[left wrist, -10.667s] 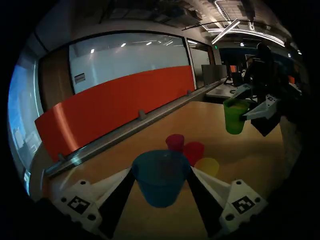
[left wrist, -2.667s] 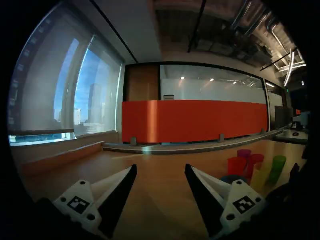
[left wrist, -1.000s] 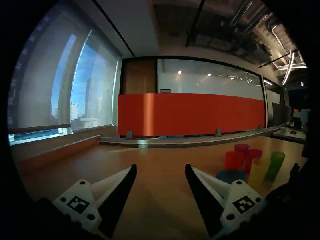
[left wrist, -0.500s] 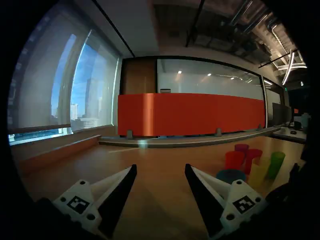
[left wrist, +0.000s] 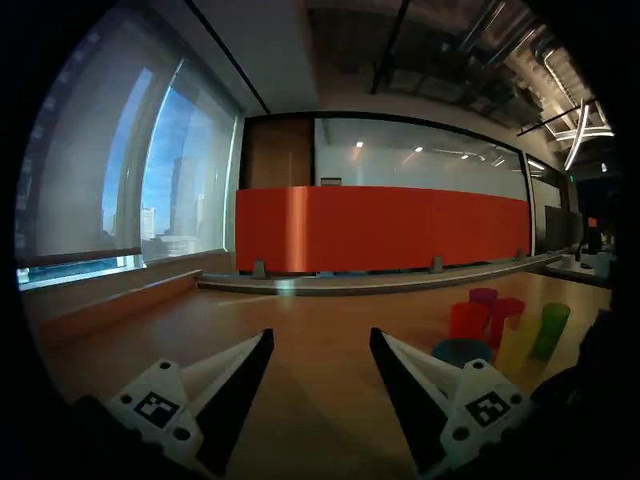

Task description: Pour water

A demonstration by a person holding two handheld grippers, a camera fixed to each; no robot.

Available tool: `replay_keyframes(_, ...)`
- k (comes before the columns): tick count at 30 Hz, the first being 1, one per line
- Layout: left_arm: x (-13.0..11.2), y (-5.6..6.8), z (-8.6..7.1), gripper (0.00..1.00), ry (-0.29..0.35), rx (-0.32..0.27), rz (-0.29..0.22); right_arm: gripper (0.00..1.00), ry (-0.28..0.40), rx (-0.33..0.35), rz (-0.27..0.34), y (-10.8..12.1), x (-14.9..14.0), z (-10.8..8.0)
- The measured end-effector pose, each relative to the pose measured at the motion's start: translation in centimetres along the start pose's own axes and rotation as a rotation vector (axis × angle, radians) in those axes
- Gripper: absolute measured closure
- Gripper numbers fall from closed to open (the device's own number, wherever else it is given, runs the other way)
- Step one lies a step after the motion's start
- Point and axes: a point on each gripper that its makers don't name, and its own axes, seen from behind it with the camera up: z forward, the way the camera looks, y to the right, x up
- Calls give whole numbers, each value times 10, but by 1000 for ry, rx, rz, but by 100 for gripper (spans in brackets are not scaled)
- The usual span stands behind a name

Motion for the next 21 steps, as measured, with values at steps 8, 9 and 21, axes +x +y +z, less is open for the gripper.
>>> replay_keyframes(8, 0, 0, 0, 11, 0, 0, 1, 1, 15, 4, 14, 4, -3, -3)
replay_keyframes(9, 0, 0, 0, 11, 0, 0, 0, 1, 13, 3, 10, 4, -4, -2)
replay_keyframes(21, 0, -1, 0, 11, 0, 0, 1, 1, -4, -8, 5, 8, -18, 1)
